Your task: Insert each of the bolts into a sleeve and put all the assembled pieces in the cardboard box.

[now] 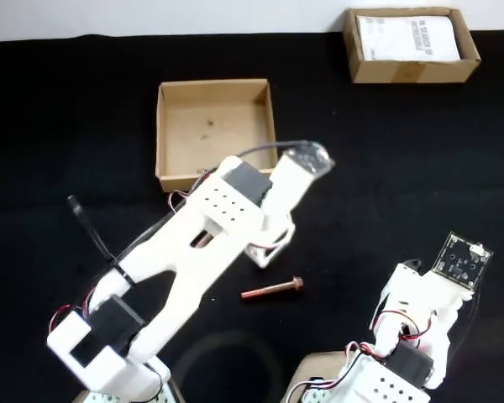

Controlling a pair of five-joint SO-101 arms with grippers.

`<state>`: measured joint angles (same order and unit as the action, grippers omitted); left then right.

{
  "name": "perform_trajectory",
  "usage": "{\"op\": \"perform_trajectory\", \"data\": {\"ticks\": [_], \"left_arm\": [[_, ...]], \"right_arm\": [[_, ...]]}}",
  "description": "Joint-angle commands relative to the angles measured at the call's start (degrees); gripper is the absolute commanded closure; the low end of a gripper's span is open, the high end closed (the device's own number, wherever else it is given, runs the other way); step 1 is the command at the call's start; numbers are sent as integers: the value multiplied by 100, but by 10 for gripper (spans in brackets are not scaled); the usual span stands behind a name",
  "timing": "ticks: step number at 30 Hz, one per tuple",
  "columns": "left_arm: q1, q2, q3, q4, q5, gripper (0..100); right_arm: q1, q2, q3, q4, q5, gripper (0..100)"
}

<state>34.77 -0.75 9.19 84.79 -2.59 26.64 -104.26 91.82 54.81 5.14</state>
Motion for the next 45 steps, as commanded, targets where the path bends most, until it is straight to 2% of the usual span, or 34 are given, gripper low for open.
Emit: {"op": "perform_trajectory", "data": {"ticks": [1,5,12,16,30,36,45], "left_arm": [[418,-268,-84,457,-281,839],[699,-259,154,202,-308,838],[760,-259,567,-1389,-316,836],[769,-251,892,-1855,-413,835],[804,-180,1314,-2084,-580,835],[936,453,1226,-2224,-589,835],[1024,1112,567,-2189,-589,835]], "right_arm": [[-92,-57,13,-180,-18,875],[-268,-57,13,-180,-18,875],[-242,-57,13,-180,-18,875],[-242,-57,4,-180,-18,875],[-277,-57,22,-268,-18,875],[-251,-57,295,-769,281,875],[-242,-57,303,-787,299,875]]}}
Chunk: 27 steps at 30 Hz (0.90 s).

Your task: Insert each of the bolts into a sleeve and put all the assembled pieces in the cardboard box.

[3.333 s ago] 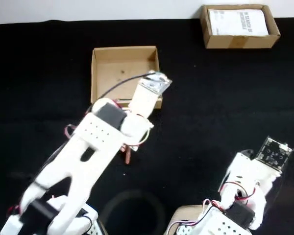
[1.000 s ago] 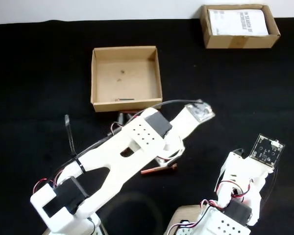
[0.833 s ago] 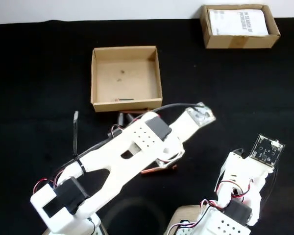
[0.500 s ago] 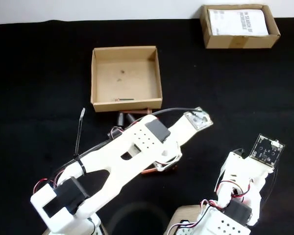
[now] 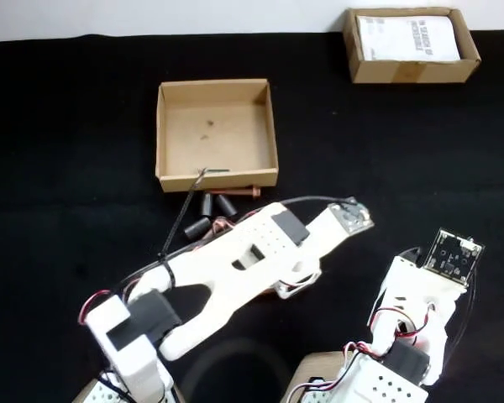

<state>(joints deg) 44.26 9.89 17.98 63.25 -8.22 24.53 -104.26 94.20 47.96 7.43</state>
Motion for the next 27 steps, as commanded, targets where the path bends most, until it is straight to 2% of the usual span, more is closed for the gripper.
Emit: {"op": "perform_trajectory", "data": {"ticks": [1,7,12,16,23,27], "left_arm": [[75,127,-338,-35,-26,835],[40,629,-470,0,-9,839],[-180,1059,-866,369,-9,849],[-277,1402,-1165,413,0,1000],[-295,1446,-1771,1081,18,992],[-295,1446,-2642,2057,422,992]], "right_arm": [[-31,-57,66,-101,70,875],[40,-57,66,-374,70,875],[233,-57,57,-593,70,875],[330,-57,57,-593,35,875],[330,-57,57,-567,26,875],[295,-57,22,-567,26,875]]}}
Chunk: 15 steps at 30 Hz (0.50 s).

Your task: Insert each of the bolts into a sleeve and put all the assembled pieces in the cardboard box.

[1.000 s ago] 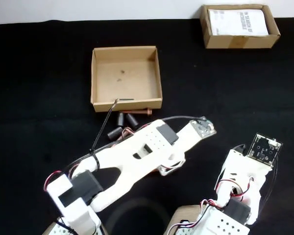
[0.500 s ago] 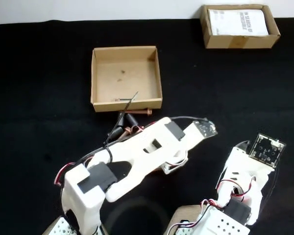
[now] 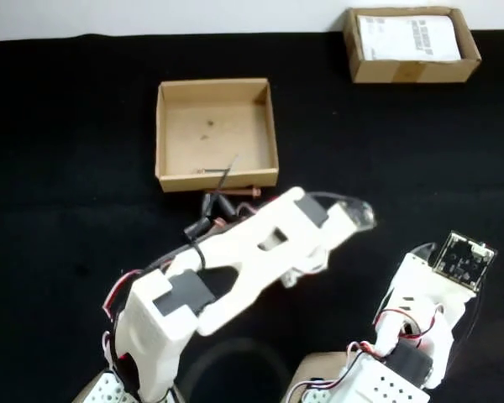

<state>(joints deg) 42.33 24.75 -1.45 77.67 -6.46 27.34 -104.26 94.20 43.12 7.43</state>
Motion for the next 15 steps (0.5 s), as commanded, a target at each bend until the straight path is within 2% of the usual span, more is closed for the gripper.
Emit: {"op": "perform_trajectory", "data": {"ticks": [1,4,7,11,15], "left_arm": [[-101,-40,-963,914,334,992],[-101,-40,-1745,1644,563,992],[-119,-48,-2440,2163,782,992],[-330,-505,-2853,2277,1178,992],[-576,-1525,-3055,2277,1301,992]], "right_arm": [[13,-57,13,-75,26,875],[-4,-57,4,-75,-44,893],[-154,-57,-13,-13,-431,978],[-989,-57,-418,602,-510,981],[-1947,-4,-813,910,-738,976]]}}
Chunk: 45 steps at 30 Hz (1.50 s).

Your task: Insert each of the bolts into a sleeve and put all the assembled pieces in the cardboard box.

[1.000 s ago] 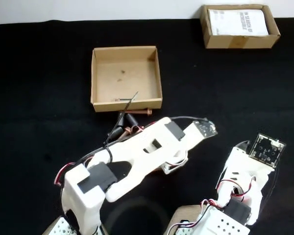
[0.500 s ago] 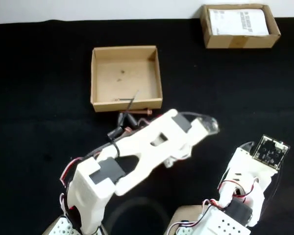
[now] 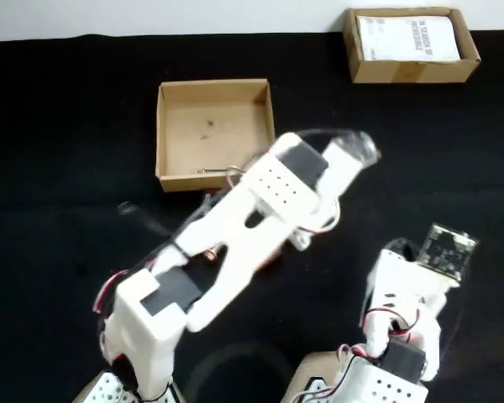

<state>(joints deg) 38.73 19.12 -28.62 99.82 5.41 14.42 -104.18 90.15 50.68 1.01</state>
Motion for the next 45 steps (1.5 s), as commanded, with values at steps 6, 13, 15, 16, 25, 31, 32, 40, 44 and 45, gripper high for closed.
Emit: {"op": "perform_trajectory", "data": {"ticks": [6,13,15,16,25,31,32,40,44,45], "left_arm": [[-769,-2695,-303,62,149,992],[-2185,-4453,-295,62,149,992],[-2721,-4875,-286,62,149,992],[-2985,-5068,-259,70,149,992],[-4866,-7073,2070,62,378,992],[-5130,-8804,3996,-527,976,991],[-5130,-9103,4321,-686,1064,991],[-5138,-11486,7108,-1969,1407,991],[-5393,-12453,8189,-2435,1398,991],[-5508,-12391,8312,-2479,1398,991]], "right_arm": [[-2369,-4,-505,743,941,933],[-2941,-40,-505,963,3851,896],[-2941,-66,-470,892,4440,896],[-2941,-66,-462,743,4589,896],[-3020,435,-1059,338,2295,893],[-3908,3037,-2738,1121,2110,892],[-3987,3547,-3152,1305,2127,892],[-4127,7380,-6633,3187,3710,892],[-4136,8690,-8031,3670,4835,892],[-4198,8945,-8321,3776,5187,892]]}}
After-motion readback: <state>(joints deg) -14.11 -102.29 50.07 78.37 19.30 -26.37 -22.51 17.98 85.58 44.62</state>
